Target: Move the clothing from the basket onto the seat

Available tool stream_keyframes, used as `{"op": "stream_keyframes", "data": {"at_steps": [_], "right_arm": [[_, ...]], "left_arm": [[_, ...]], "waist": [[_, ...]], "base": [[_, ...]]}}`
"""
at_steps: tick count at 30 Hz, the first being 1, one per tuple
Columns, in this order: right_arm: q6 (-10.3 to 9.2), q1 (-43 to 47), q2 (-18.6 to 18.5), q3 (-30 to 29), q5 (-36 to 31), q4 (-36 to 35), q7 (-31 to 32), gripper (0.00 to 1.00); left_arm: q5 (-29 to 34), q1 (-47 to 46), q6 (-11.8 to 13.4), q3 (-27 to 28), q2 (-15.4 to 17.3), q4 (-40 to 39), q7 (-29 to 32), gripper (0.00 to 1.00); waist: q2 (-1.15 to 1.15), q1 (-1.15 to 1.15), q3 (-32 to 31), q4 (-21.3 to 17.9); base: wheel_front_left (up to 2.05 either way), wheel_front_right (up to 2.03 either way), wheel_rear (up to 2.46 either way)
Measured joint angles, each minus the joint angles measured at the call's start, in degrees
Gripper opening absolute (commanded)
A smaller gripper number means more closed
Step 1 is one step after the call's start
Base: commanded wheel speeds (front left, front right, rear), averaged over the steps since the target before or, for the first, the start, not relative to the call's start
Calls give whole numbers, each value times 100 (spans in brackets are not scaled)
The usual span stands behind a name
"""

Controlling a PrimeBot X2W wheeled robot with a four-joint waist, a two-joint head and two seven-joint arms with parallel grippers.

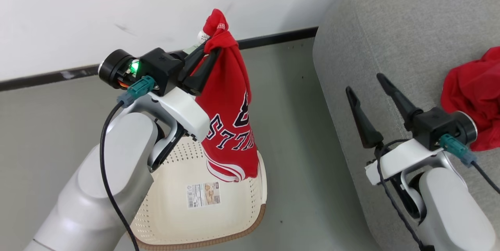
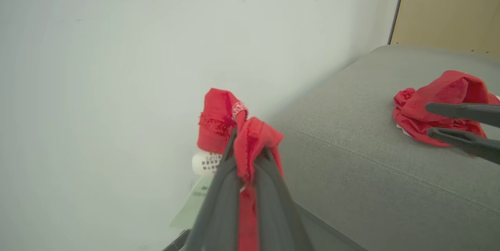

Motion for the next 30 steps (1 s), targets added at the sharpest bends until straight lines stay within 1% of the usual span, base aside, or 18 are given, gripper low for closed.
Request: {"op": "stream_keyframes", "data": {"at_steps": [5, 13, 20, 30], "right_arm": [[1, 156, -90, 319, -4, 188, 0, 100], [1, 339, -125, 1049, 5, 521, 0, 100], [1, 319, -187, 1448, 14, 738, 0, 100], [1, 98, -178, 2345, 121, 1210, 0, 100]], "left_arm": [[-141, -76, -45, -88, -94, -80, 152, 0], [-313, -97, -49, -314, -236, -193, 411, 0], [-432, -98, -76, -515, -350, -302, 660, 0], [-668, -98, -92, -702, -448, -539, 914, 0]], "waist": [[0, 0, -305, 8], [0, 0, -747, 6], [0, 0, -1068, 12], [0, 0, -1450, 95]], "base": [[0, 0, 0], [0, 0, 0], [0, 0, 0], [0, 0, 0]]}}
